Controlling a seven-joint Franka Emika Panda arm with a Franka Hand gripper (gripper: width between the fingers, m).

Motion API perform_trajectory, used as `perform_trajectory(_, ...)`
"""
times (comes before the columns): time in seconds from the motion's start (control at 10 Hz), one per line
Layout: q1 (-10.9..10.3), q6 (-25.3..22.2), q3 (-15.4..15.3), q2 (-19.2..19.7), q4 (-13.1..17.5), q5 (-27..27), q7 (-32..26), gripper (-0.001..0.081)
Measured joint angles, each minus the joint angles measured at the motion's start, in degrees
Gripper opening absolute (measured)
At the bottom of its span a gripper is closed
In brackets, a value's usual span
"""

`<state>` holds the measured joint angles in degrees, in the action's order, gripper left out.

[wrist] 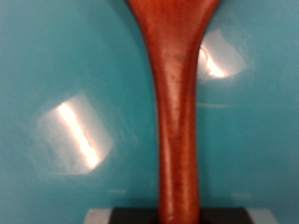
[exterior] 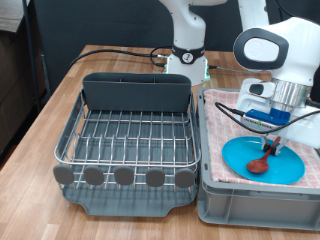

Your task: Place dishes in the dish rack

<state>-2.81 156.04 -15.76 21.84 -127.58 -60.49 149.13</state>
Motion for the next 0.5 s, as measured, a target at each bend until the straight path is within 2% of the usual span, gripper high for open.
perform_trajectory(0.3, 0.31, -4.16, -1.94, -4.68, -0.57, 6.74, -4.14, 0.0086)
perform_trajectory(0.5, 1.21, -5.91, -3.41, -8.95, -2.04, 14.77, -9.38, 0.0086)
